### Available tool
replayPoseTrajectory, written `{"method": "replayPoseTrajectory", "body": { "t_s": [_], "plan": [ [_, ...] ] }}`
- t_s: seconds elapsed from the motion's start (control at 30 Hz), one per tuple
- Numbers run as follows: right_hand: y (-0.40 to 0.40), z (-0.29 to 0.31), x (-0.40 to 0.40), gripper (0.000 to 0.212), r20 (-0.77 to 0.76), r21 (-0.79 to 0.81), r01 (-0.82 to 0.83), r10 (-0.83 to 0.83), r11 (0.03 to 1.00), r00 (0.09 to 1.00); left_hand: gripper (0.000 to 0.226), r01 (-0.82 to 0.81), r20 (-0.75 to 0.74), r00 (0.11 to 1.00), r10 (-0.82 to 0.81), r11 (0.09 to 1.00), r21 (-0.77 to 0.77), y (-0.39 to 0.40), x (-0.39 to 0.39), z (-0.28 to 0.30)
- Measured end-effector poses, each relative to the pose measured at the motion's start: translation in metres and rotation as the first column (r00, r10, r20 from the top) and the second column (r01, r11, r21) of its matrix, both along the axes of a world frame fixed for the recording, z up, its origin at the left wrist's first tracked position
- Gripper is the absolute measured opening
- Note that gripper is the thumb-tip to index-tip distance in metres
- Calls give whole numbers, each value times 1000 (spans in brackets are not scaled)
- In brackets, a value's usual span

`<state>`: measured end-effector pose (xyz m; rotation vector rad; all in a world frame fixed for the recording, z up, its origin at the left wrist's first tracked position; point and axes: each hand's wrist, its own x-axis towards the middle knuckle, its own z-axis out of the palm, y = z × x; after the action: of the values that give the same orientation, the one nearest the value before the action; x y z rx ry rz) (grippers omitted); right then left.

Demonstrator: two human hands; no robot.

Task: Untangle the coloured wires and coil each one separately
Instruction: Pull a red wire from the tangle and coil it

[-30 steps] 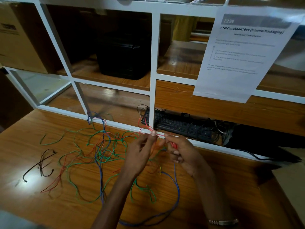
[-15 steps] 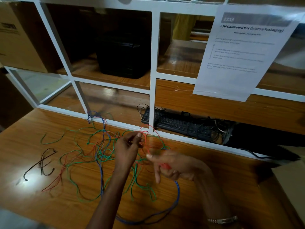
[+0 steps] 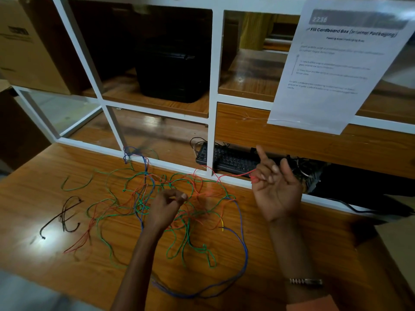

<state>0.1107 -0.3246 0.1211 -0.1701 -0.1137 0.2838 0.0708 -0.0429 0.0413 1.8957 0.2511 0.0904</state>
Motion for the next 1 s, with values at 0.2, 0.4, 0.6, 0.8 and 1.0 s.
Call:
{"method": "replayPoseTrajectory", "body": {
  "t_s": [0.2,0.4,0.6,0.8,1.0],
  "plan": [
    [-26,-16,13,64,-209,-91,266,-279,960,937,13,499,8,855,-518,820,-281,-5,-20,34],
    [-14,-20,13,52,-156,-453,168,-263,876,952,24,433,137,896,-422,767,-474,-22,-15,58],
    [14,-25,-2,69,-248,-935,-297,240,196,939,27,327,203,941,-272,885,-331,-28,-8,71],
    [52,-33,-27,96,-358,-879,-476,642,13,678,30,203,268,950,-162,971,-130,-12,-5,61],
    [59,-24,-27,102,-190,-798,-581,848,160,494,20,-18,228,973,44,993,-114,1,-5,37]
  ]
}}
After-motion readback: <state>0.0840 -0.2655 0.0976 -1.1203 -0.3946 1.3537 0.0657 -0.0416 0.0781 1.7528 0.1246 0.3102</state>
